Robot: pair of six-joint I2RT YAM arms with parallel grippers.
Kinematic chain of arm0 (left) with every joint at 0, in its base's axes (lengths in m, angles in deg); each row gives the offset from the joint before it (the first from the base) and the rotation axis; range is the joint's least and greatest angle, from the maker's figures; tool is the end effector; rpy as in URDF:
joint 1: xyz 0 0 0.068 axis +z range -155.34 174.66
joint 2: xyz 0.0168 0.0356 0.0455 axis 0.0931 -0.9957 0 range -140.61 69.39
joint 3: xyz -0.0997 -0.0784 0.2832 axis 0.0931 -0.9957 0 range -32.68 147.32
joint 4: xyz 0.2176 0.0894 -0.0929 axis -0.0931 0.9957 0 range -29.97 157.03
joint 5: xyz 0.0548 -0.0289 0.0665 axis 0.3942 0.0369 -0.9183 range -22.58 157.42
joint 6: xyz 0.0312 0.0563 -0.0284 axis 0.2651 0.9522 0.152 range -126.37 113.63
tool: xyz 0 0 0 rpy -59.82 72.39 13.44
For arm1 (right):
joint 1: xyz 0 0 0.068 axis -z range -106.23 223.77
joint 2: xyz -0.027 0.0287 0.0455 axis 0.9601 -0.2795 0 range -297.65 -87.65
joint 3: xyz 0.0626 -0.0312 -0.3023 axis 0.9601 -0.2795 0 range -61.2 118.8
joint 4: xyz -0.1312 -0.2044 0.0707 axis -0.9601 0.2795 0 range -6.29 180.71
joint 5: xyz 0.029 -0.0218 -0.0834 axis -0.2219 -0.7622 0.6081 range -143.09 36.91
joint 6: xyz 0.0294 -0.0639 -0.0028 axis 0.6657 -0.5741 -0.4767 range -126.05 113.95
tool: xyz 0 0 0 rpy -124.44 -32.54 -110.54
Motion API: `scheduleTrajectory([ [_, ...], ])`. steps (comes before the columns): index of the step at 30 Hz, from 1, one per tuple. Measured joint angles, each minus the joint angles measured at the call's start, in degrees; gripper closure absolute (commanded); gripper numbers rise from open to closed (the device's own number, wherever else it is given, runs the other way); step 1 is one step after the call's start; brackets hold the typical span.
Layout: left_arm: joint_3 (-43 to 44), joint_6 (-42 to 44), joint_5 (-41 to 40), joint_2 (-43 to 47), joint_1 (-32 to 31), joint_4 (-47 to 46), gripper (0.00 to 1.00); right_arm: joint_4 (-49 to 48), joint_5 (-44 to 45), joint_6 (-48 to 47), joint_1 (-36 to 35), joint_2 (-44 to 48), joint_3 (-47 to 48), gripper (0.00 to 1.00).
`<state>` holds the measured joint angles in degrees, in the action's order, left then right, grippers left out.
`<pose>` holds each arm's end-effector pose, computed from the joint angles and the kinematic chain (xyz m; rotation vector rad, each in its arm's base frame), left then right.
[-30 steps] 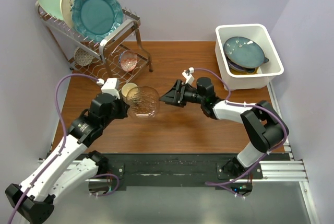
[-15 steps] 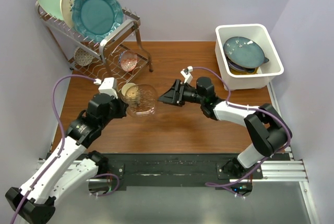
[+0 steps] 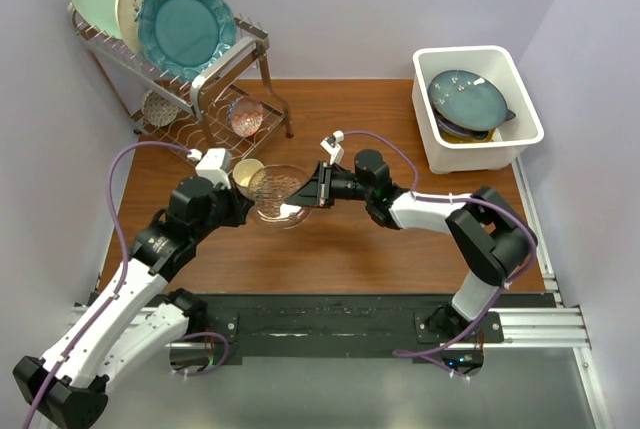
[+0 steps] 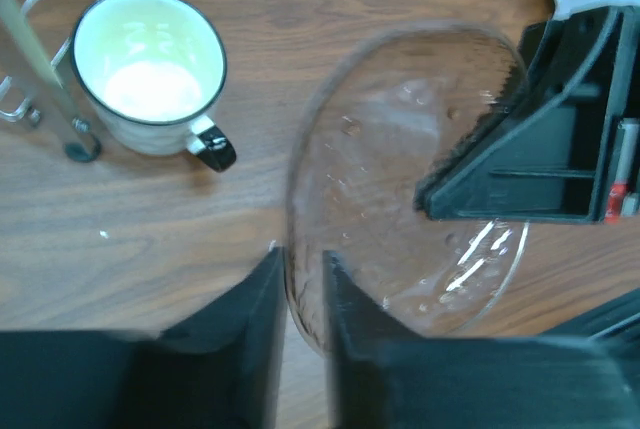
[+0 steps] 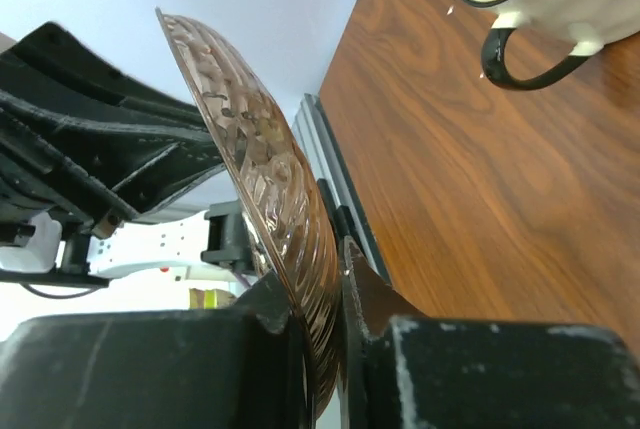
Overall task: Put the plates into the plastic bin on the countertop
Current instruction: Place the plate in the plastic bin.
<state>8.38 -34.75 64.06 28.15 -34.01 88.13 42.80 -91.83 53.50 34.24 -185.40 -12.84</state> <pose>0.1282 -0.0663 0.3100 -0.0318 2.1097 -0.5477 0.2683 0.2681 0.2557 -0.2477 2.0630 1.7577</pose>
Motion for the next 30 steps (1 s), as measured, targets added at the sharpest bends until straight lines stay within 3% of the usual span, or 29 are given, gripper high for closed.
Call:
scheduleTrajectory([
  [1,-0.07,0.31,0.02,0.02,0.11,-0.17,0.15,-0.22,-0.04,0.2,0.0,-0.07,-0.02,1.0],
  [4,-0.09,0.55,0.7,0.0,0.09,-0.46,0.03,-0.24,0.72,0.33,0.0,0.0,-0.07,1.0],
  [10,-0.07,0.44,-0.11,0.61,0.09,-0.22,0.0,2.49,2.62,-1.11,0.0,1.22,-0.07,1.0],
  [17,-0.09,0.37,-1.79,2.38,0.09,-0.17,0.0,13.09,7.74,-6.64,2.03,6.1,0.15,1.0],
  [30,-0.07,0.35,-2.01,2.36,0.09,-0.13,0.0,25.07,8.79,-12.07,23.37,11.32,1.64,1.0],
])
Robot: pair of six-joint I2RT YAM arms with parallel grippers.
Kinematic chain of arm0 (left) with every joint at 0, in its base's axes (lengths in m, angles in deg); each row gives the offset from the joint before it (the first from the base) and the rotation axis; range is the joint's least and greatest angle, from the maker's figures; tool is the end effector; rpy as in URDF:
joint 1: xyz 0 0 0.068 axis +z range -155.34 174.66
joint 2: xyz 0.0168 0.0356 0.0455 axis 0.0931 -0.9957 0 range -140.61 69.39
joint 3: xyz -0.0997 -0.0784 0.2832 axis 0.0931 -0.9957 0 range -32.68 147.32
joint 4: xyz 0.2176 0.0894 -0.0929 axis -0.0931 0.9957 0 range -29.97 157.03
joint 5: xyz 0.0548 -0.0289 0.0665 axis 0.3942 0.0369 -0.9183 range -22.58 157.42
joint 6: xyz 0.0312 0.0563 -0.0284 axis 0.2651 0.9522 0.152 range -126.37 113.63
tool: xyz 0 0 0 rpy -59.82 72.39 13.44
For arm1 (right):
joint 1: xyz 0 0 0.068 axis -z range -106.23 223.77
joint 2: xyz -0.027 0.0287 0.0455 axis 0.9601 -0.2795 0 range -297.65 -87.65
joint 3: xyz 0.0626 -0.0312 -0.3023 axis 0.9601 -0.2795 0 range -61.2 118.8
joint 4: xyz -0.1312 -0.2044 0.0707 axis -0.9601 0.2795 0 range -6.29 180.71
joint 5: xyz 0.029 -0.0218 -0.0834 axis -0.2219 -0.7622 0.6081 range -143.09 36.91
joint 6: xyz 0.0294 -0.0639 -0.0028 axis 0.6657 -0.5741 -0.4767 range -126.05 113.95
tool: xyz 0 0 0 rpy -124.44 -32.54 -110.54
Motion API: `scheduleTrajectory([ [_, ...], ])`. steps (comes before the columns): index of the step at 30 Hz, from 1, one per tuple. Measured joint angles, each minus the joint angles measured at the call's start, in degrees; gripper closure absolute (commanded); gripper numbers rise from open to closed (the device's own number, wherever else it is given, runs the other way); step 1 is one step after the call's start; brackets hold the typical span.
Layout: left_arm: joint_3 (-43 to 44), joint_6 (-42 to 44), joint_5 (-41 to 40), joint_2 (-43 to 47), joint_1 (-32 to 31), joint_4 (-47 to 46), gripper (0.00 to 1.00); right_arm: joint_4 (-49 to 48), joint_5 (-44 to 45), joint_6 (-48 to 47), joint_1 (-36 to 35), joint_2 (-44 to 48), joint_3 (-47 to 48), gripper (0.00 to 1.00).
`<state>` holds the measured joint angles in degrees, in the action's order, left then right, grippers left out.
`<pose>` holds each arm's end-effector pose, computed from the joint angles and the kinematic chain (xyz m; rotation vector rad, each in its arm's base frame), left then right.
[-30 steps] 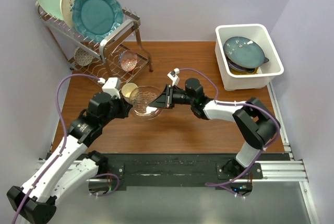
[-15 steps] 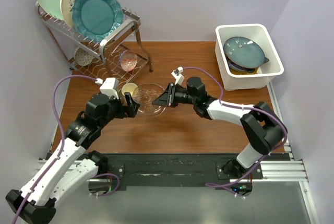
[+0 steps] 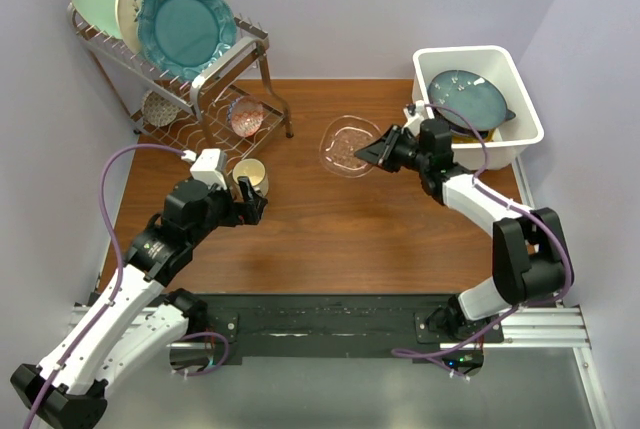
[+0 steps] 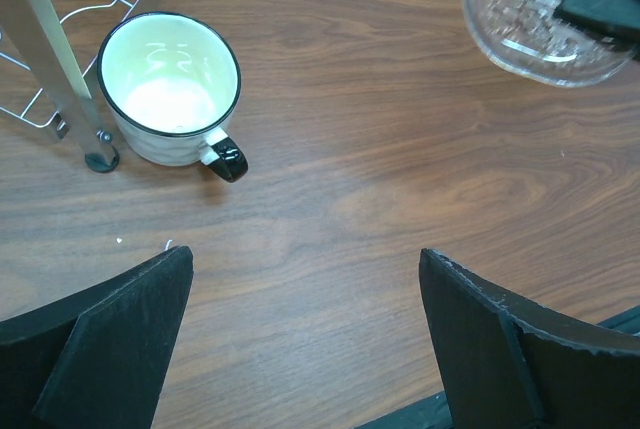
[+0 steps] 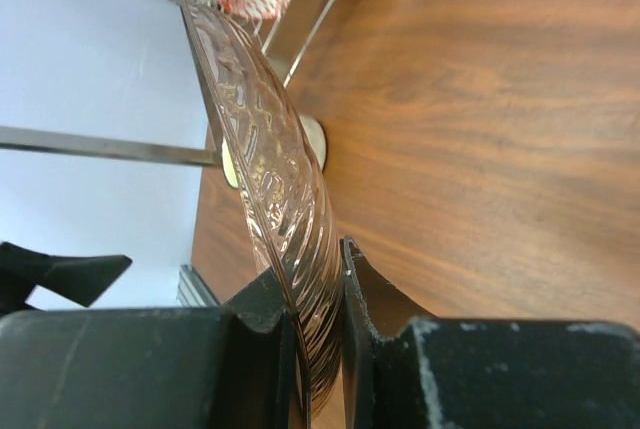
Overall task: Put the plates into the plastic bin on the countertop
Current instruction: Place the plate in the plastic bin.
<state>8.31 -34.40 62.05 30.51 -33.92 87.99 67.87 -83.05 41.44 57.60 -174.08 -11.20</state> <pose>0.1221 -0.0604 0.3149 -0.0508 2.0599 -0.5271 0.3211 0.1230 0.2801 0.1878 2.0786 1.2160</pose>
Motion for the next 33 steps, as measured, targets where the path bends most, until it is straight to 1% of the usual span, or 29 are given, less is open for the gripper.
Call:
scheduleTrajectory([
  [6,0.0,0.0,-0.02,0.02,0.0,0.0,0.0,1.46,-1.81,-0.44,3.87,0.11,2.71,1.0],
  [12,-0.02,0.0,-0.07,0.0,0.0,0.02,0.0,1.7,-3.23,0.07,8.26,0.15,3.28,1.0],
  [17,-0.02,0.0,-0.04,0.0,0.0,0.0,0.0,0.24,-4.61,2.34,12.22,0.15,3.28,1.0],
  [20,-0.02,0.0,0.0,-0.09,0.0,-0.02,0.0,-2.29,-5.6,4.63,14.56,0.15,3.21,1.0],
  [26,-0.02,0.0,0.04,-1.03,0.0,-0.02,0.0,-5.64,-6.05,7.74,16.74,0.13,3.23,1.0],
  [33,-0.02,0.02,0.09,-1.05,0.02,-0.04,0.0,-6.29,-5.77,8.7,19.04,0.13,3.26,1.0],
])
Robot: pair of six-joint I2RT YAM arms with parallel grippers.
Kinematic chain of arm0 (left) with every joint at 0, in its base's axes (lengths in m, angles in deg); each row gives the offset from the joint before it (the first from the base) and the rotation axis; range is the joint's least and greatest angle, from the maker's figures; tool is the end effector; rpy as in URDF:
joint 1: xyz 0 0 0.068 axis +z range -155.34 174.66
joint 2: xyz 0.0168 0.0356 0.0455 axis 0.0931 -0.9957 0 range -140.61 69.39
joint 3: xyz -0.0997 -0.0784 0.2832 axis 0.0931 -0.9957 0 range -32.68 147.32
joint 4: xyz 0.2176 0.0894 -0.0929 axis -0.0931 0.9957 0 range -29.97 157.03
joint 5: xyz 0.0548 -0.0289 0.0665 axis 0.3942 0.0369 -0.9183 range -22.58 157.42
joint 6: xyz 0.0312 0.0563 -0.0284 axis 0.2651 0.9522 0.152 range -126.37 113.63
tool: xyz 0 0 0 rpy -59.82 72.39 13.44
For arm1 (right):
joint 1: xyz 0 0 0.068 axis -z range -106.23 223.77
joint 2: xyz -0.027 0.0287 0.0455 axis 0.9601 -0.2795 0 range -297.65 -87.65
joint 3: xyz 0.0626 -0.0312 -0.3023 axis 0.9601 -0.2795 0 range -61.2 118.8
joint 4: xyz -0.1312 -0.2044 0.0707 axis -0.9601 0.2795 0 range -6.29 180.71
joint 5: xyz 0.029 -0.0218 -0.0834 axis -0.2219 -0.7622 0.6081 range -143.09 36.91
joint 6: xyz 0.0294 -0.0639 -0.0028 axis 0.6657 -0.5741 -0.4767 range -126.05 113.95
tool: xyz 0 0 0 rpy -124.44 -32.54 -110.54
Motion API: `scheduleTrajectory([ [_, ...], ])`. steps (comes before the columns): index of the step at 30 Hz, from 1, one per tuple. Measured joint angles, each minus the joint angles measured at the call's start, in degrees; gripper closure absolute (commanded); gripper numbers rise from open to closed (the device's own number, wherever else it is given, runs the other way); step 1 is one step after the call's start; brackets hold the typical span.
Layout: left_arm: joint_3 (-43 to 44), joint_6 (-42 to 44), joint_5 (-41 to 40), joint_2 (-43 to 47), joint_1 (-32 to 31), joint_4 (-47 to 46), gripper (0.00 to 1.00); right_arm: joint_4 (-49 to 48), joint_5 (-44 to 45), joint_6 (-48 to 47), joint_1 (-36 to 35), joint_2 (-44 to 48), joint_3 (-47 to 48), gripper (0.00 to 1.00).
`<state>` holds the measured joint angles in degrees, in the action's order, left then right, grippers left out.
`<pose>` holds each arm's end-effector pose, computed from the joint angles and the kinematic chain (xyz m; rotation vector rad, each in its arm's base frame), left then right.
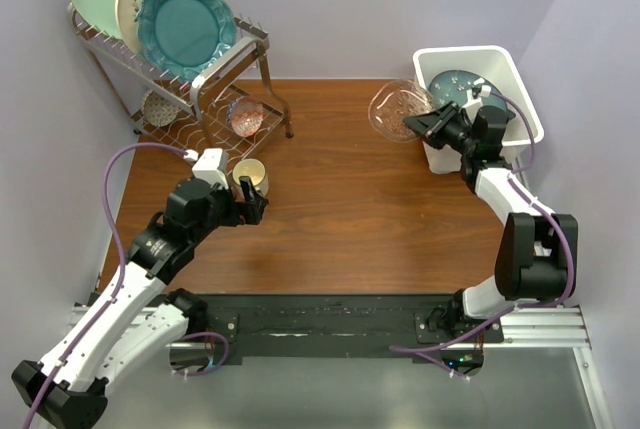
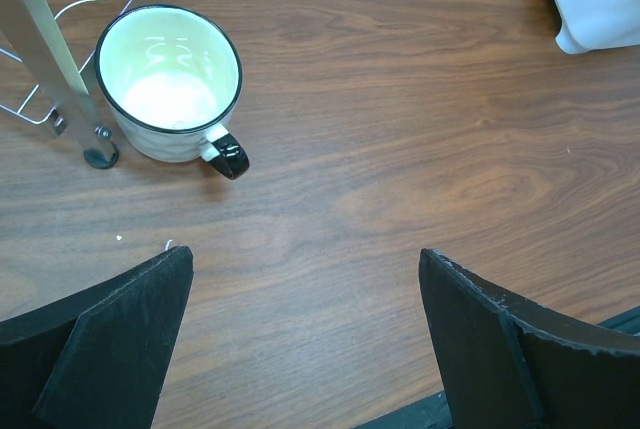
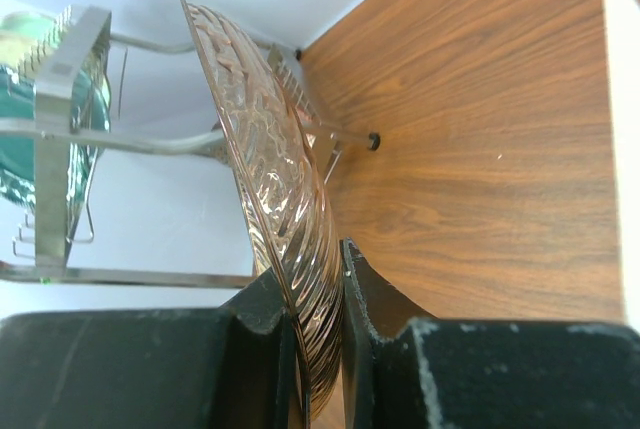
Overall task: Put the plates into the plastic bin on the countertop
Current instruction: Place the plate in the plastic bin.
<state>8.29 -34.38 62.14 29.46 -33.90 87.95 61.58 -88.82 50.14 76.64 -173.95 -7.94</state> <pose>0.1254 -0.0622 0.3127 -0.0490 2.0777 -0.5204 0.3509 0.0160 0.3143 0.4774 1.8291 1.2030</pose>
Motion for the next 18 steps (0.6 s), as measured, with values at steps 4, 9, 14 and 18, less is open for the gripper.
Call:
scheduleTrajectory([
  [4,0.0,0.0,0.2,-0.15,0.07,0.0,0.01,-0.52,-0.02,1.09,1.9,0.0,0.0,1.0],
  [9,0.0,0.0,0.44,-0.24,0.26,0.0,0.0,-2.36,-0.04,3.02,4.61,0.0,0.0,1.0],
  [14,0.0,0.02,0.61,-0.33,0.37,-0.02,0.0,-4.59,-0.85,4.72,6.8,-1.2,0.13,1.0],
  [18,0.0,0.02,0.61,-0.7,0.42,-0.02,0.0,-5.77,-1.73,6.43,8.24,-2.89,0.31,1.0],
])
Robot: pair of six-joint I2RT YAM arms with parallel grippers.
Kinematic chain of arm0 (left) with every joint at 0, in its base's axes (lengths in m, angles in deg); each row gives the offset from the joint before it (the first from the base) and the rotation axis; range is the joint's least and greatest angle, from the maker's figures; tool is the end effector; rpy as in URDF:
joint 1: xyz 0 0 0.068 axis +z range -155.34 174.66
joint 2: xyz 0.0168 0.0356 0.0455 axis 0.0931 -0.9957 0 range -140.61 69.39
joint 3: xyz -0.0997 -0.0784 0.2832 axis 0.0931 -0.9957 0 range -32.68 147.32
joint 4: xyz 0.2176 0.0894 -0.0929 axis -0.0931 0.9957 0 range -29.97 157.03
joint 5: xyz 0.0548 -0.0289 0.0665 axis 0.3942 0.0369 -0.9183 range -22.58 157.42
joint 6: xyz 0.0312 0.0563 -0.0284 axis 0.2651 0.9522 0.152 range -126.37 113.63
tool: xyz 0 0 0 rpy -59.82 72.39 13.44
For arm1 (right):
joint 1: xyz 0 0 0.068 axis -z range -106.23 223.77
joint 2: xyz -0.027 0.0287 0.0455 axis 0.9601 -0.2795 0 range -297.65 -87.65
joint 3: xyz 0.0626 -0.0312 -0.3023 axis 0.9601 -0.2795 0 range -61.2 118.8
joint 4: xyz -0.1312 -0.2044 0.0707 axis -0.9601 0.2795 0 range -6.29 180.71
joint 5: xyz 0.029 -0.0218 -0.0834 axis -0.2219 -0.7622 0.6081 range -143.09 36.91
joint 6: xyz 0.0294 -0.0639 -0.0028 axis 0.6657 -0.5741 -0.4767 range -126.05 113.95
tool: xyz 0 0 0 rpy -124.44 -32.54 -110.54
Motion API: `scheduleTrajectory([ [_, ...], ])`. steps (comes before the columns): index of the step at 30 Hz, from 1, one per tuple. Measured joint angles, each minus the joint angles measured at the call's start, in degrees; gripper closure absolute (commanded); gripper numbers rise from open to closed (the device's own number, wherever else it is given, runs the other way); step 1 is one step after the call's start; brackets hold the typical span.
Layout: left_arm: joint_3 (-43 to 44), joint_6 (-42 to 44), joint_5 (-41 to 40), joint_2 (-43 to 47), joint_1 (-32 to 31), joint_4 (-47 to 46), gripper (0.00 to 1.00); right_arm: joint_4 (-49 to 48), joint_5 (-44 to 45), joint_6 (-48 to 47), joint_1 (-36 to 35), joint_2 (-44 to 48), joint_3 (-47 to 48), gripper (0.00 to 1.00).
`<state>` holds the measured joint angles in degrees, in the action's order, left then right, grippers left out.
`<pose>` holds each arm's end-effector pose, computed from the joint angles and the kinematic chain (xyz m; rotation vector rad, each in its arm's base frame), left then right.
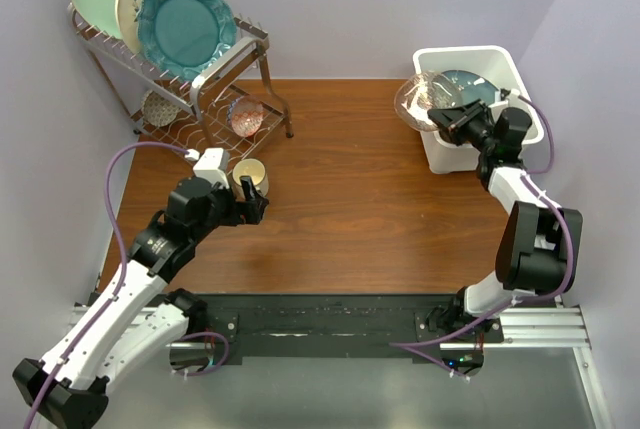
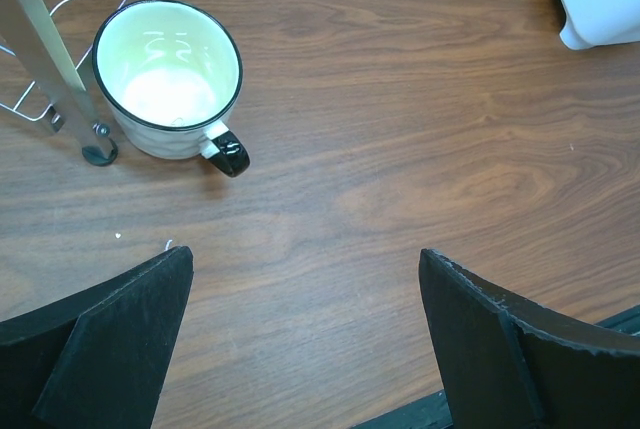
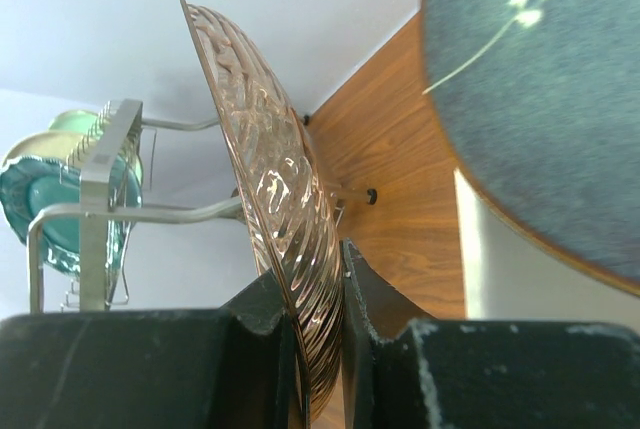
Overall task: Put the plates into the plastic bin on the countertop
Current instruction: Place the plate in the plastic bin.
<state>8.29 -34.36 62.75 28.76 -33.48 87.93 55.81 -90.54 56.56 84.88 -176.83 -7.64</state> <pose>0.1277 -0.0630 0.3112 -0.0491 2.0907 -0.5210 0.3611 -0.0353 0.3113 0.6383 1.7195 1.2045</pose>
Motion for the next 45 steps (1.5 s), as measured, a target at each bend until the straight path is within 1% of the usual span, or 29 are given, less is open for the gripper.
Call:
scheduleTrajectory([
  [8,0.0,0.02,0.24,-1.68,0.37,-0.02,0.0,-0.07,-1.29,2.23,4.11,-0.57,1.86,1.0],
  [11,0.0,0.02,0.24,-2.03,0.37,-0.02,0.0,-0.2,-1.27,3.1,5.9,-1.62,3.98,1.0],
  [17,0.0,0.04,0.22,-2.45,0.37,0.0,0.01,0.09,-0.83,3.89,8.02,-6.27,8.46,1.0],
  [25,0.0,0.02,-0.02,-1.73,0.37,-0.02,0.02,0.61,1.07,6.93,8.68,-16.68,14.47,1.0],
  [28,0.0,0.0,-0.35,-1.62,0.37,-0.02,0.02,1.29,2.27,6.86,8.72,-18.12,16.65,0.98],
  [31,0.0,0.0,-0.74,-1.79,0.37,0.04,0.02,1.27,3.21,6.84,8.79,-18.12,16.92,0.96],
  [34,0.0,-0.02,-1.11,-1.79,0.39,0.02,0.02,1.79,3.5,6.8,8.87,-18.16,17.0,0.89],
  [35,0.0,-0.02,-1.18,-1.79,0.39,0.02,0.02,1.9,3.5,6.78,8.9,-18.16,17.11,0.83],
  [38,0.0,-0.02,-1.33,-1.79,0.39,0.02,0.02,3.08,3.54,6.47,9.11,-18.16,17.55,0.76],
  [41,0.0,-0.02,-1.36,-1.79,0.39,0.02,0.02,4.98,3.96,5.44,9.42,-18.12,18.25,0.64],
  [42,0.0,-0.02,-1.36,-1.79,0.39,0.02,0.02,6.14,4.15,4.83,9.55,-18.12,18.75,0.58],
  [45,0.0,-0.02,-1.38,-1.79,0.39,0.02,0.02,8.68,5.25,3.15,9.86,-18.03,19.67,0.47],
])
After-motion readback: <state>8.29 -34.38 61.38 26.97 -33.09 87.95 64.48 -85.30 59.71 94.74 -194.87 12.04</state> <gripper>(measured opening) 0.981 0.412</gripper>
